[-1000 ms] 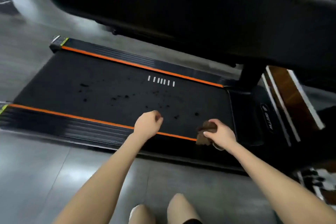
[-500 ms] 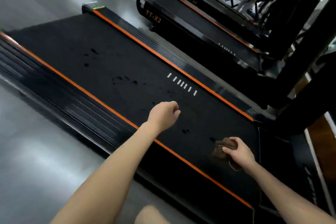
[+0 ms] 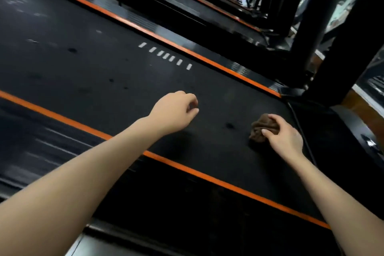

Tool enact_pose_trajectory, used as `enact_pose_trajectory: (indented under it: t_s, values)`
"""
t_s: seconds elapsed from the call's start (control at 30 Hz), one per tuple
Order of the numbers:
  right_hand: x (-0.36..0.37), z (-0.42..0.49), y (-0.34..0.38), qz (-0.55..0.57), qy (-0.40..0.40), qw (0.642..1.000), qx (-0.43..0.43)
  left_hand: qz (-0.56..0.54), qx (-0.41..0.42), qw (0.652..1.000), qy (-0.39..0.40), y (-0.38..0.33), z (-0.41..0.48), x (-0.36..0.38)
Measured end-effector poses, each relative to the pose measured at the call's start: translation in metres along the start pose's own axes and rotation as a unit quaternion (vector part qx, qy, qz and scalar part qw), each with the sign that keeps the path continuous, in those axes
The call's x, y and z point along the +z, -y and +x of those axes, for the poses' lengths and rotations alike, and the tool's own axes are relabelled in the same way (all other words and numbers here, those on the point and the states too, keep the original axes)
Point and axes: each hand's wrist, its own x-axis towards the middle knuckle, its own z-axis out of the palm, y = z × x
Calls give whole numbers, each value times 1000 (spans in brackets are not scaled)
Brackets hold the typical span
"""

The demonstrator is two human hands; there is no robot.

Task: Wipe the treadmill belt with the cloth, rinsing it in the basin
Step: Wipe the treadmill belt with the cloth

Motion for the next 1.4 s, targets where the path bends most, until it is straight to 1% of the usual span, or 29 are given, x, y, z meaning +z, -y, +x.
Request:
enact_pose_trajectory:
  t_s: [0.13,0.23,0.27,0.3,0.33,0.4,0.43,0.5,0.63,0.7,0.8,0.93,1.03,1.1,1.2,1.4]
  values:
    - [-24,-15,-53,-18,-36,998,54,-11,33,999,36,-36,27,56]
    - [-35,-29,-89,-60,-73,991,90,-9,57,997,58,-64,44,98]
    - [-34,-32,-99,-76,-71,990,95,-5,66,996,60,-71,48,111]
    - [-28,-36,-111,-90,-49,990,94,3,77,995,65,-77,53,125]
    - [-21,-38,-121,-93,-7,992,91,17,92,993,71,-83,58,139]
    - [-3,-42,-136,-45,83,992,80,61,131,986,87,-93,66,165]
    - [4,-41,-142,-8,106,992,72,83,149,981,96,-97,70,176]
    - [13,-36,-151,33,123,991,40,120,171,970,121,-106,81,195]
    - [21,-23,-170,66,160,985,-24,226,205,940,153,-117,116,220]
    - [23,-10,-176,99,169,980,-37,254,199,930,175,-113,131,232]
    - [30,20,-183,130,154,979,-40,235,166,936,203,-103,136,246]
    - [46,84,-187,116,121,986,-21,232,168,937,198,-101,136,248]
    - [54,135,-184,103,121,987,-16,225,170,941,189,-101,137,248]
    - [58,150,-185,92,114,989,-13,222,171,942,183,-100,136,248]
    - [52,127,-188,82,97,992,-13,223,171,943,181,-101,133,248]
    - [24,4,-182,6,87,995,-39,231,166,941,185,-104,130,245]
